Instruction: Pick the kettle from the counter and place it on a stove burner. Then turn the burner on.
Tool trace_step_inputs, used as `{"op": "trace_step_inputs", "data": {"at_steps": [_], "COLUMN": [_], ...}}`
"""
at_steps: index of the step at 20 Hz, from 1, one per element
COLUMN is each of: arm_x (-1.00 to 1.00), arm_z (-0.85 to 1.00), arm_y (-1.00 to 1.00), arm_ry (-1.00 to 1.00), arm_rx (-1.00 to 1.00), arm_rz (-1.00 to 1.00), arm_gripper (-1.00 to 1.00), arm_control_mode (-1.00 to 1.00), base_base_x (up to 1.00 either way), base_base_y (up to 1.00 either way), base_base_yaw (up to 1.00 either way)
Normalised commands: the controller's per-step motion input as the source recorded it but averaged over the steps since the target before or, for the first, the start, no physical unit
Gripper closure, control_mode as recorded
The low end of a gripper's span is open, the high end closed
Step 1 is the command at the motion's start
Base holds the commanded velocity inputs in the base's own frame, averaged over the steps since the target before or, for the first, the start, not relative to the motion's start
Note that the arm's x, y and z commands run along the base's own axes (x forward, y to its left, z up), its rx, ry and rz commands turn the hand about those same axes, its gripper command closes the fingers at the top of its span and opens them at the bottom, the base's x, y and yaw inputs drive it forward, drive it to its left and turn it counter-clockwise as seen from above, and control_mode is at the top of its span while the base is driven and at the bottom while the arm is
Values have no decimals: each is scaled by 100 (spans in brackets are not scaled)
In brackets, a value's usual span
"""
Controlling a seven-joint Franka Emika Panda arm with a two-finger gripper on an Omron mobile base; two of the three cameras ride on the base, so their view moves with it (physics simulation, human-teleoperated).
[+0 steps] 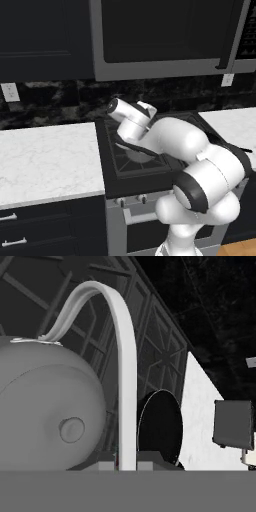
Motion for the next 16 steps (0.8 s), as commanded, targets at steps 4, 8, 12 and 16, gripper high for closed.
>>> {"op": "trace_step_inputs", "data": {"at_steps": [4,8,12,16], "arm_x": [6,5,49,12], "arm_z": [-19,-7,0,0], "arm_y": [0,0,0,0], "arm_ry": [0,-6,-16,-2], "arm_rx": [-1,-4,0,0], "arm_rz": [0,0,-4,-1], "arm_gripper": [100,100,100,100], "arm_control_mode": [-100,-100,-100,-100], "base_base_x": [0,0,0,0], "base_base_y": [0,0,0,0], "base_base_yaw": [0,0,0,0]}}
